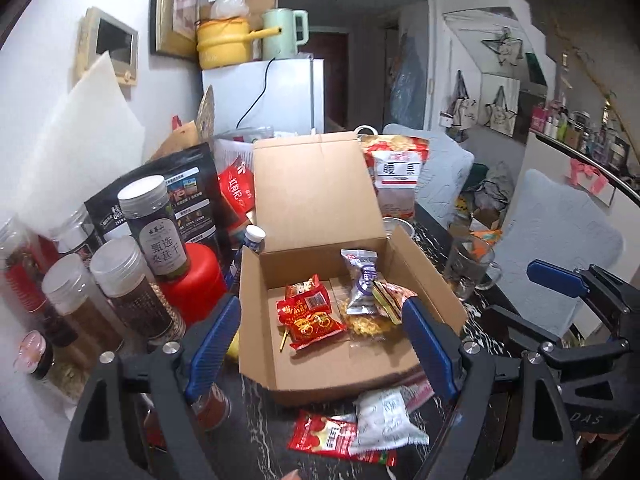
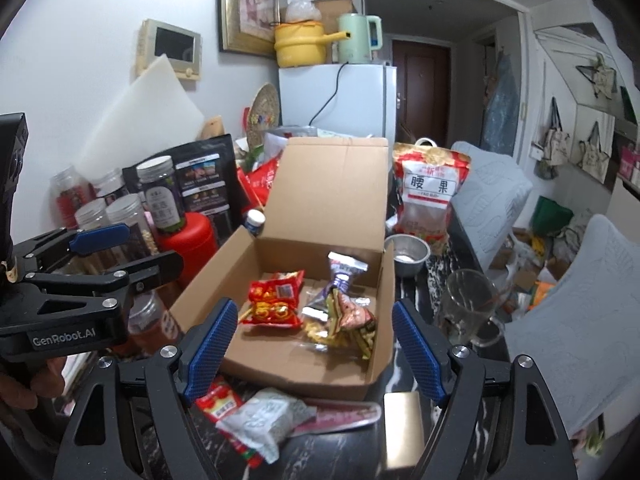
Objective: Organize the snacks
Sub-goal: 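Withdraw both grippers from the box toward the remaining snacks, then grasp the white bread-print packet with the left gripper while the right gripper grasps the gold box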
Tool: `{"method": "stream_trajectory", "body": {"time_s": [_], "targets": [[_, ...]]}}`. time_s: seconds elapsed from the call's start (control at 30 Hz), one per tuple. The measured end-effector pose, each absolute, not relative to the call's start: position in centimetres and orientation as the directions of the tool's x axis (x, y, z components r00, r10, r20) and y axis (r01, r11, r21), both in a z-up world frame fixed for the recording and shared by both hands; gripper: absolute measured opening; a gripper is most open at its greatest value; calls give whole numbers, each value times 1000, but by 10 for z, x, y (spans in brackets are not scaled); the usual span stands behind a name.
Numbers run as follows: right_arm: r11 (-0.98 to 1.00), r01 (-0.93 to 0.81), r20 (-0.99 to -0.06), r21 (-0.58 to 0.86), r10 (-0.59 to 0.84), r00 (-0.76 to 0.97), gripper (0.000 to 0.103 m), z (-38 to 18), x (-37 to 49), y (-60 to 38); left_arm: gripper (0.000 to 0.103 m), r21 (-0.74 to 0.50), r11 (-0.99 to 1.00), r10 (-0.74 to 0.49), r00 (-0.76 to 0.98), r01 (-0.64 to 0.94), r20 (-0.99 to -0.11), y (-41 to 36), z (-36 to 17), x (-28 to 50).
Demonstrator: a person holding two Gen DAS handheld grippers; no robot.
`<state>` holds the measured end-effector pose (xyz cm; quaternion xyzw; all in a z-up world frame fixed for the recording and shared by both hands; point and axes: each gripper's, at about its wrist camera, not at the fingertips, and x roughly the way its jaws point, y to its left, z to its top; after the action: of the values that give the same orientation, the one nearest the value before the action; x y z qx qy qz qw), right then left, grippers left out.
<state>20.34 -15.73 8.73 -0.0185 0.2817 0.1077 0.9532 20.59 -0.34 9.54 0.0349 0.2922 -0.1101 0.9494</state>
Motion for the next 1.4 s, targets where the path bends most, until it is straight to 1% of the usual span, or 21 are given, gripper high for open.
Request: {"method": "stream_trajectory", "body": {"time_s": [0.23, 0.4, 0.5, 0.6, 1.0, 1.4], "targets": [[976, -212, -528, 44, 202, 825, 80, 80, 175, -159, 83, -37, 960, -251, 792, 278, -556, 2, 89, 173], [976, -210, -531, 49, 204, 822, 80, 70, 155, -159, 83, -48, 954, -269, 779, 295, -566, 1, 77, 157], [977, -204, -539, 58, 202, 817, 80, 63, 147, -159, 83, -66, 948, -295, 789, 310, -540, 2, 71, 144], [976, -206, -547, 72, 211, 810, 80, 54, 137, -160, 83, -59, 943, -305, 784, 327, -540, -1, 66, 137], [980, -165, -579, 110, 198, 791, 80, 16, 118, -172, 83, -79, 917, -357, 715, 391, -601, -20, 31, 133], [986, -108, -633, 131, 167, 756, 80, -27, 132, -198, 83, -144, 902, -390, 625, 407, -677, -44, -16, 155]]}}
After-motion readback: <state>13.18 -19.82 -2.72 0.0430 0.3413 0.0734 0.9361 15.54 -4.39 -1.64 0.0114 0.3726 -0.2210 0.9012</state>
